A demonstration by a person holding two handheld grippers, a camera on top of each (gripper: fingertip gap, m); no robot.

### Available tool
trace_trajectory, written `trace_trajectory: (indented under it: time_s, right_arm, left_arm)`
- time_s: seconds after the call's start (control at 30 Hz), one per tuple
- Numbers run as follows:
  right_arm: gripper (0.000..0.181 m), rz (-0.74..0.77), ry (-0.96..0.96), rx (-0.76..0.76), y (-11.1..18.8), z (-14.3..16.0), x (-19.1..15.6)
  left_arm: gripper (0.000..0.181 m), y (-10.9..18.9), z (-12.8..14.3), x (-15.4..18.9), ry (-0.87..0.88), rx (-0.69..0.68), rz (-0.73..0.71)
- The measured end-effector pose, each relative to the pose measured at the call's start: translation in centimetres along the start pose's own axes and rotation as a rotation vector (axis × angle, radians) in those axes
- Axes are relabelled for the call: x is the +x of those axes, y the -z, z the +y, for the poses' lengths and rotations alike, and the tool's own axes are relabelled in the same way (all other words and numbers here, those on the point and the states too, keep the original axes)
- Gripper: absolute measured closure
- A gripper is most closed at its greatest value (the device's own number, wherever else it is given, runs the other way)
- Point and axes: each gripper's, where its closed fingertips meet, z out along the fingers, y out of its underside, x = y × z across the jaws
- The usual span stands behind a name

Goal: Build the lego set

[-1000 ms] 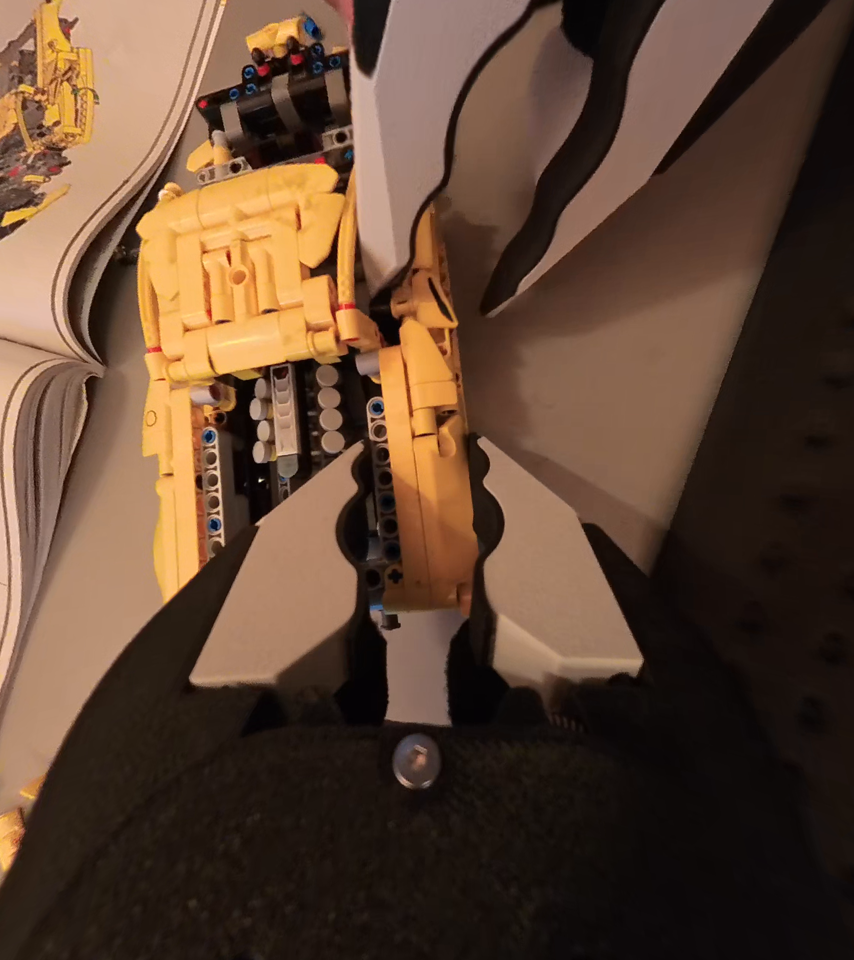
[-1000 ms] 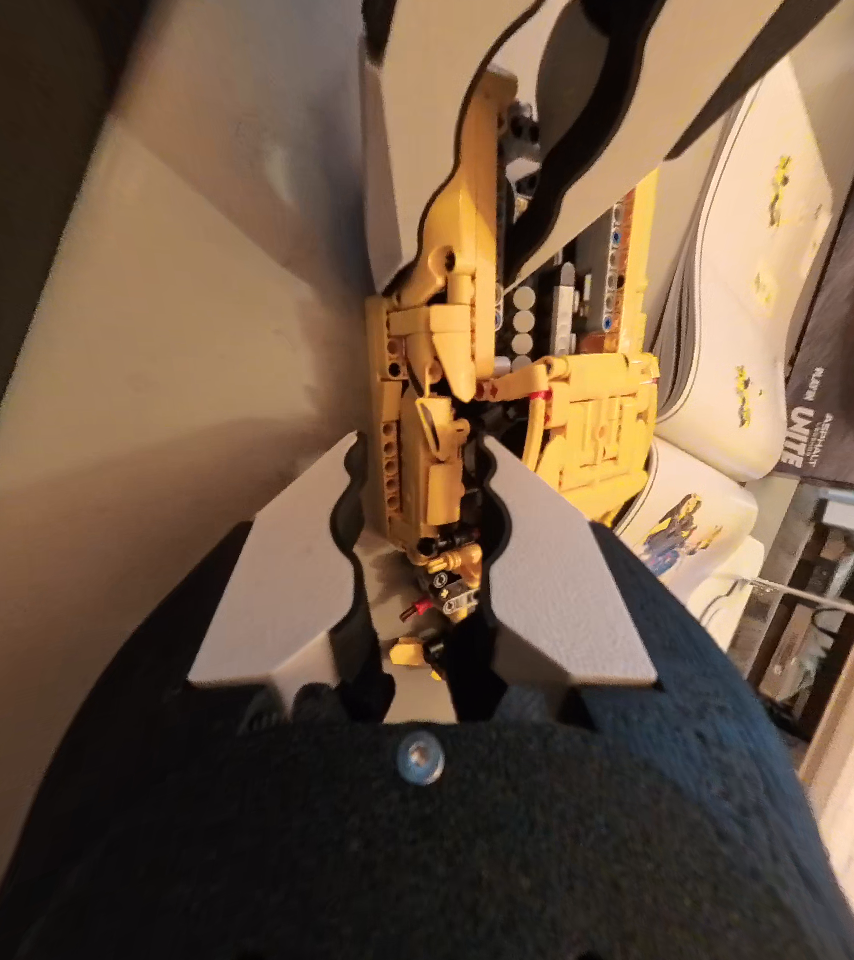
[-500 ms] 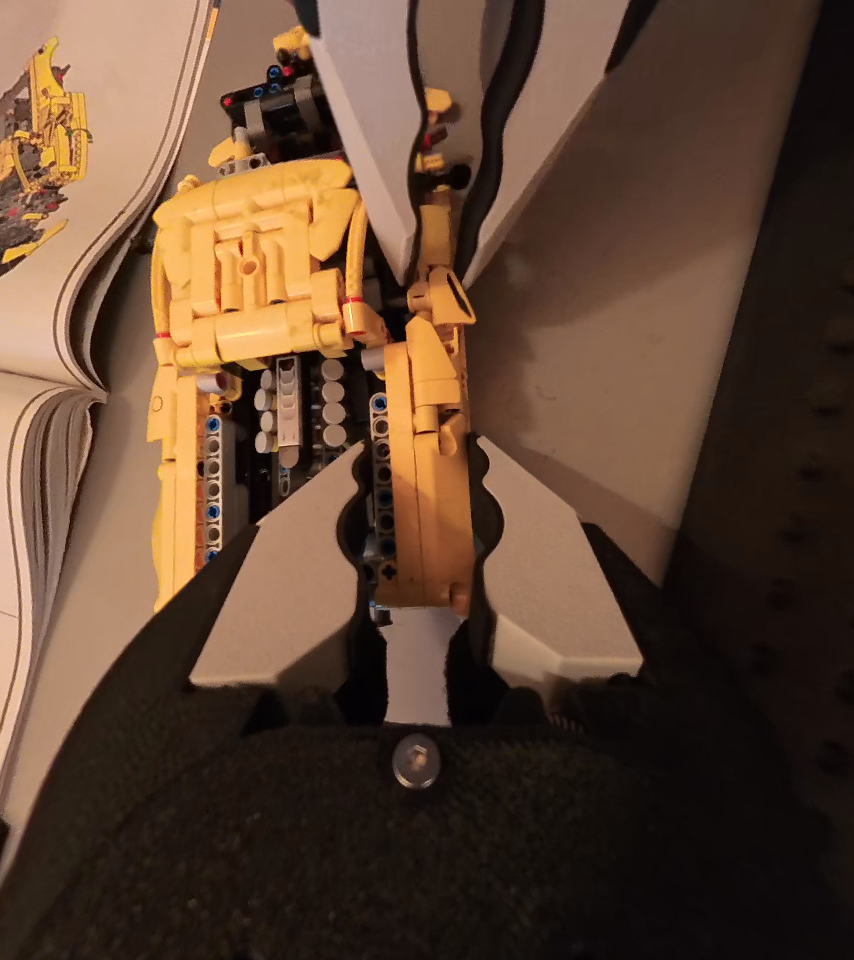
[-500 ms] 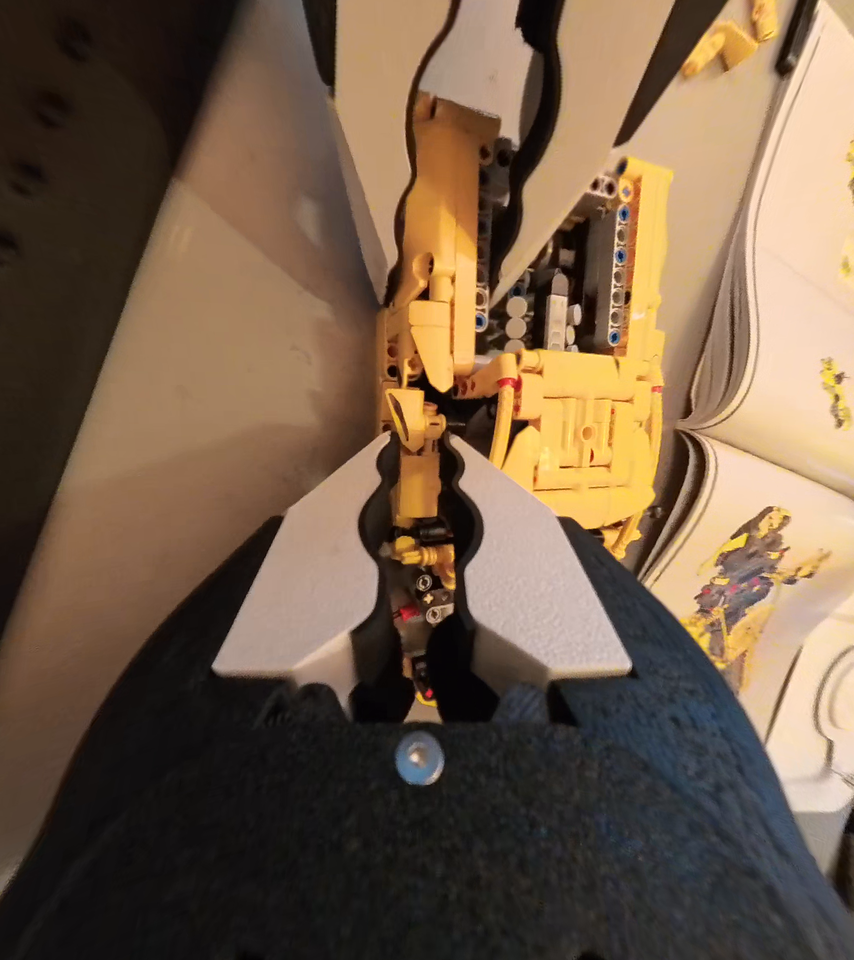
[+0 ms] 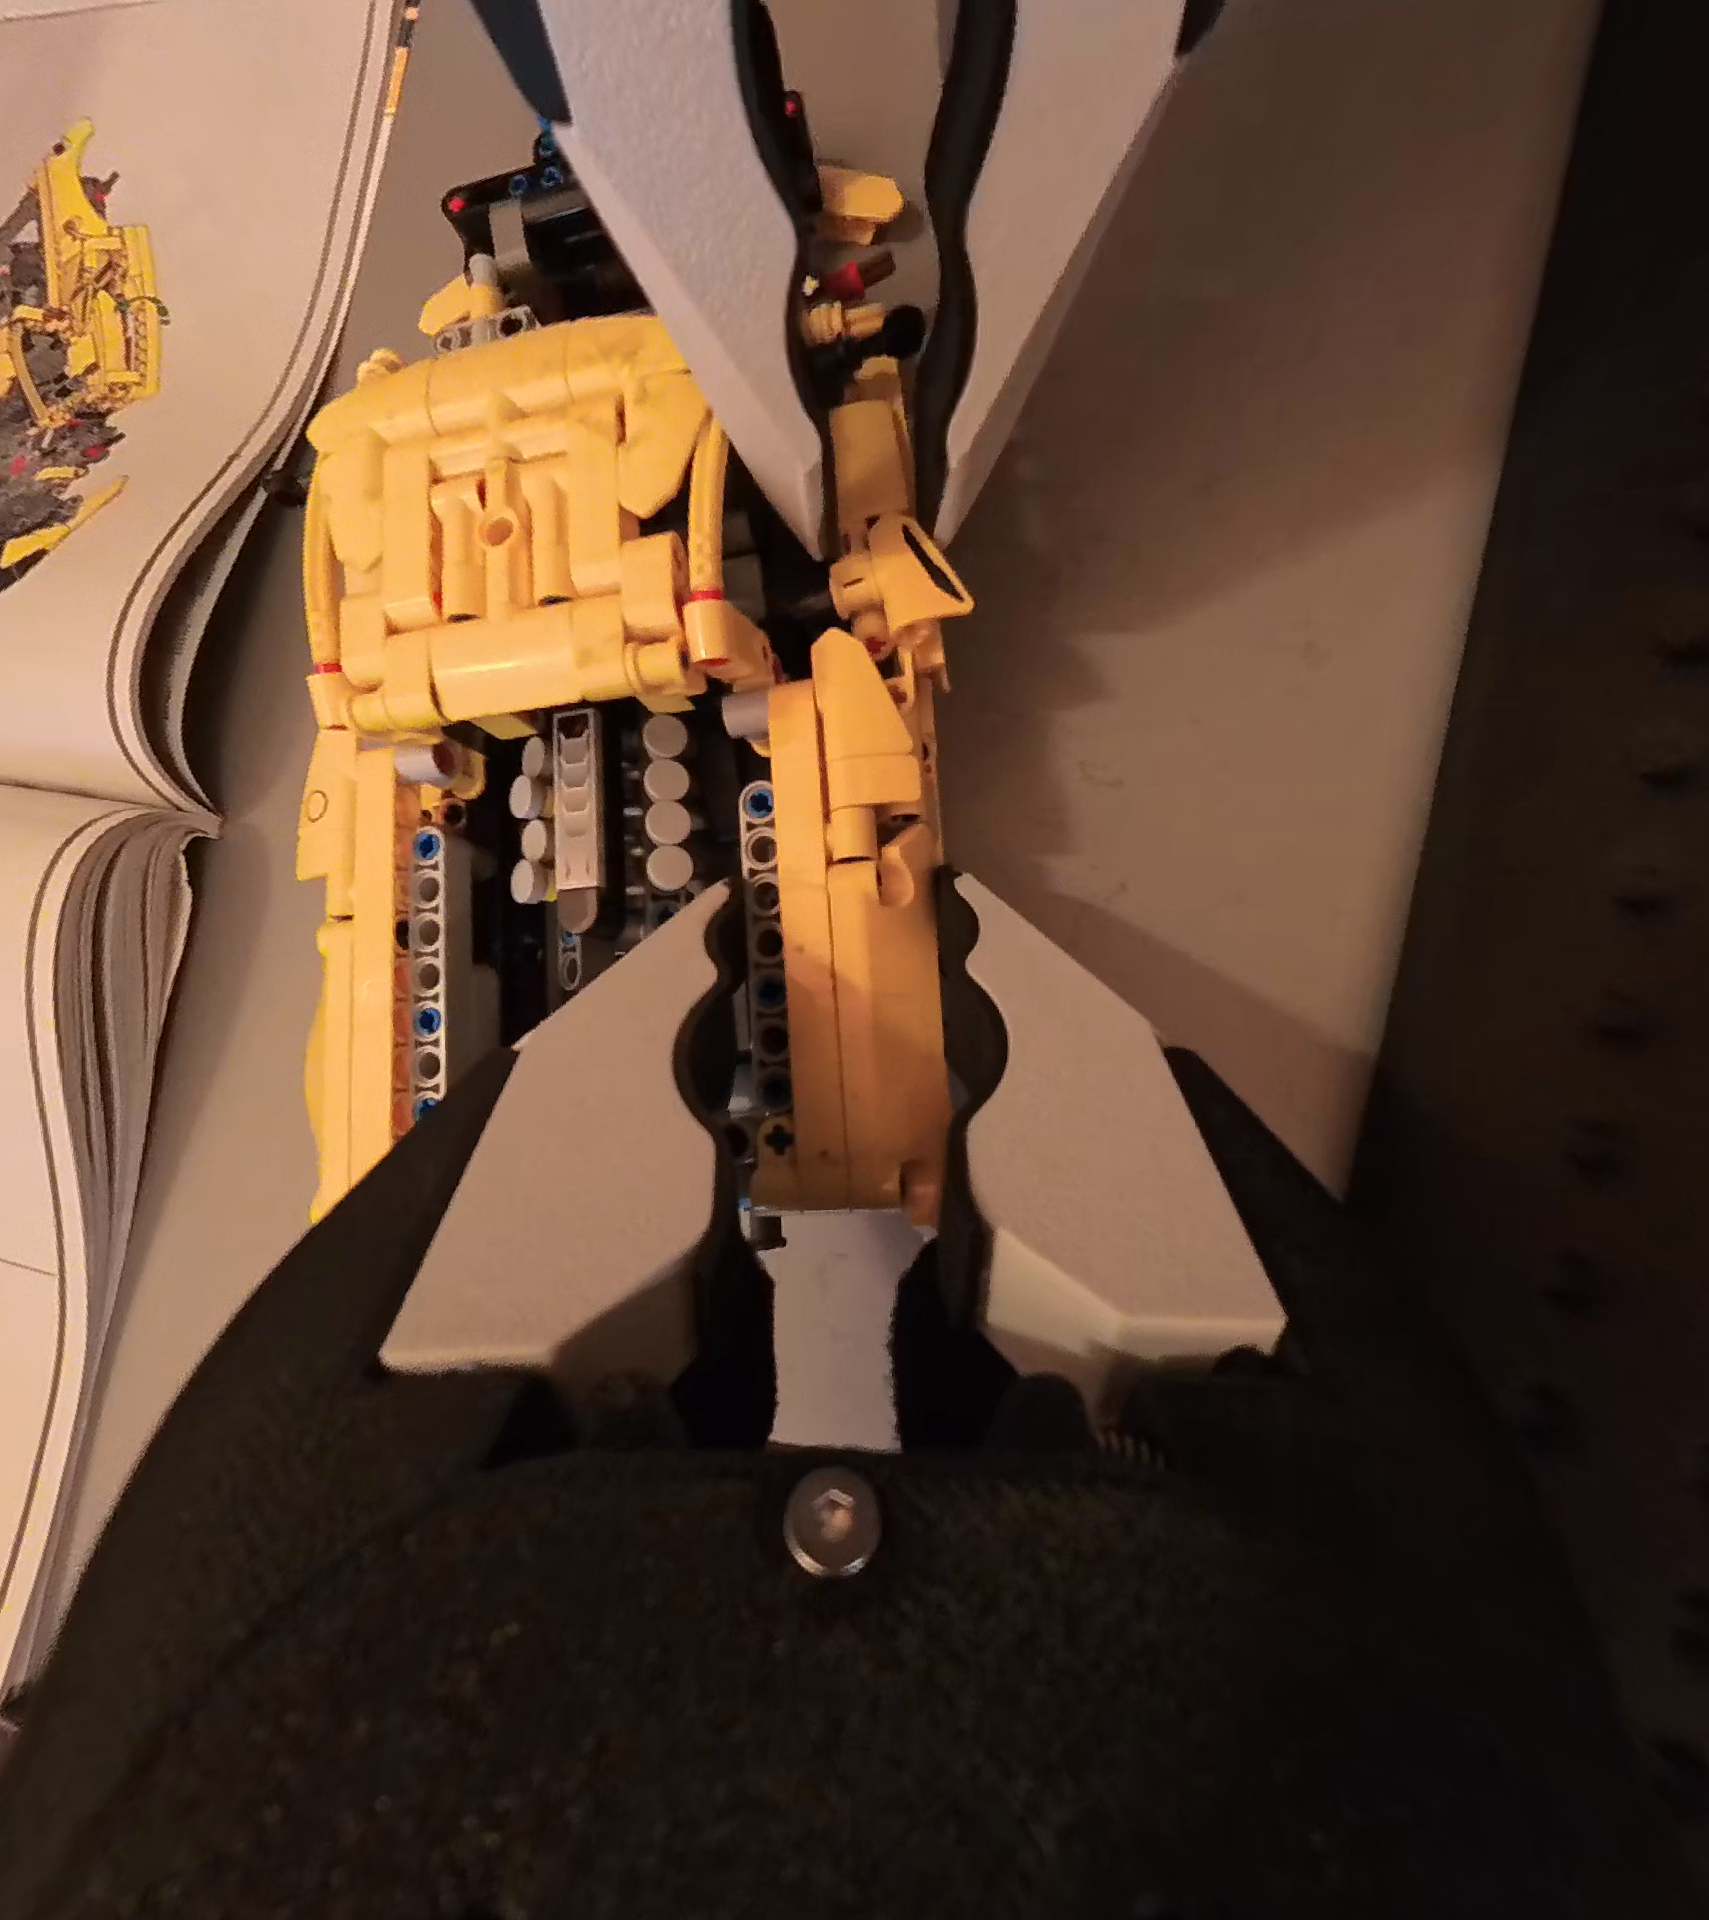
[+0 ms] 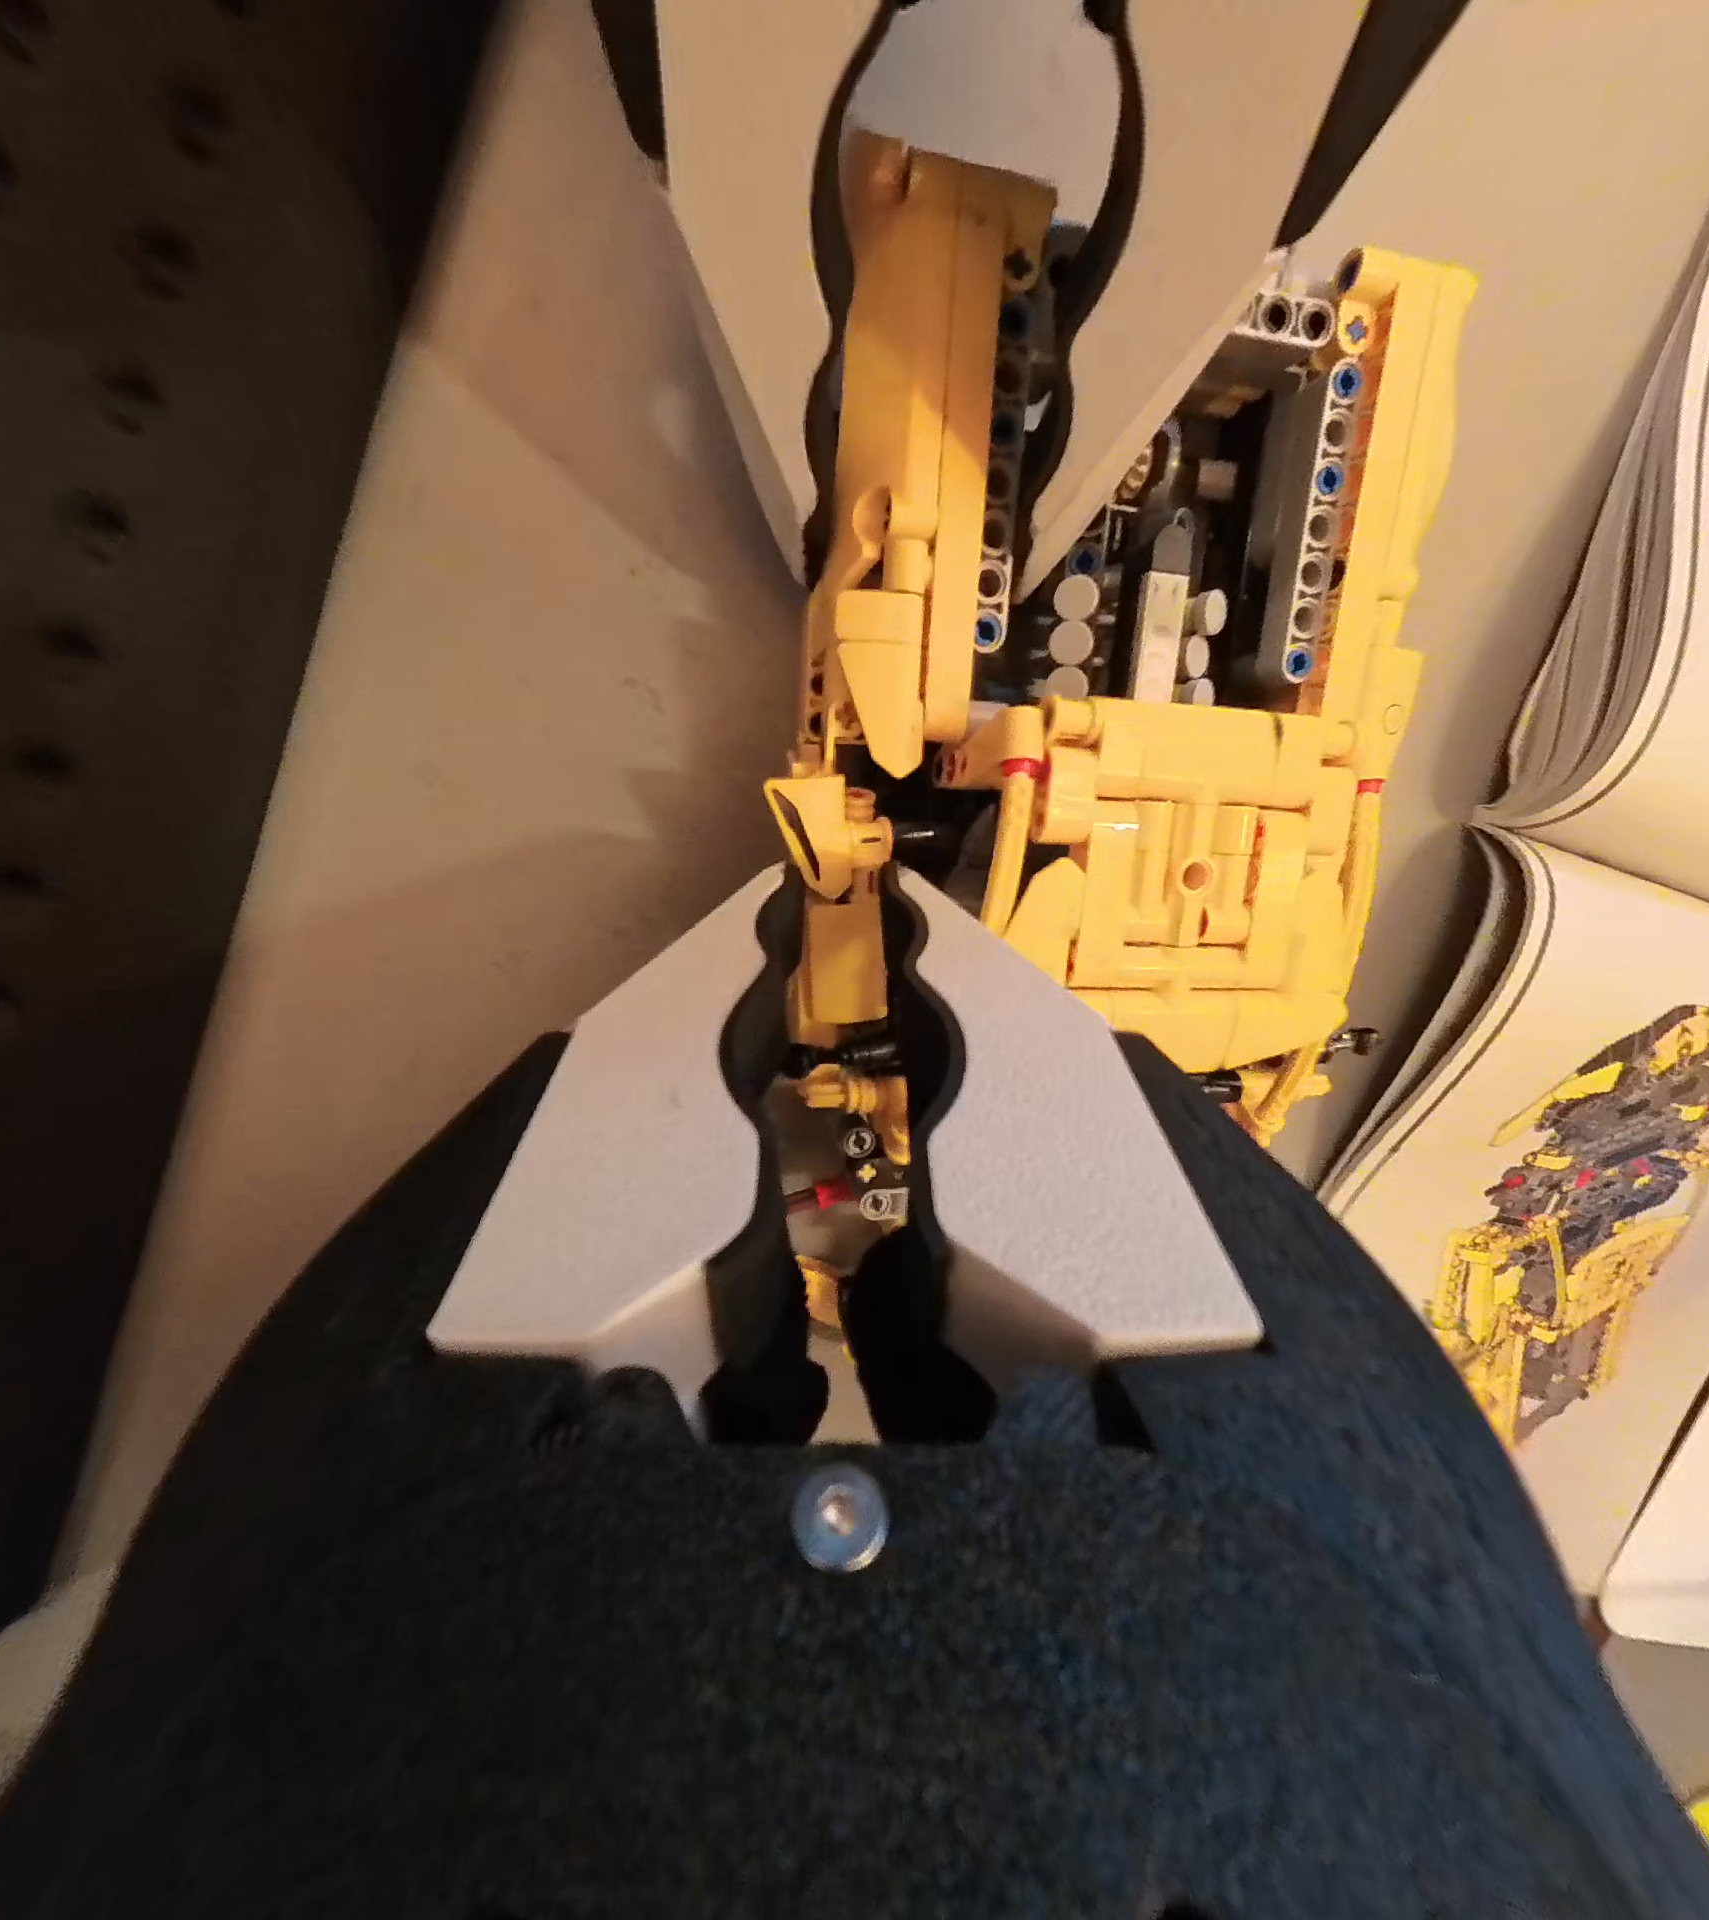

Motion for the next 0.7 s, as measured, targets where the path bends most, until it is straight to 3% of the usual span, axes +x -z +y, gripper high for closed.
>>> trace_trajectory:
  time_s: [0.47,0.7]
  right_arm:
    - [0.165,0.057,-0.111,-0.059,0.3,0.3,0.3]
    - [0.16,0.082,-0.321,0.185,5.1,-0.8,1.5]
  left_arm:
    - [0.145,-0.2,-0.3,0.0,0.032,-0.005,-0.025]
    - [0.145,-0.1,0.0,-0.3,0.005,0.001,-0.019]
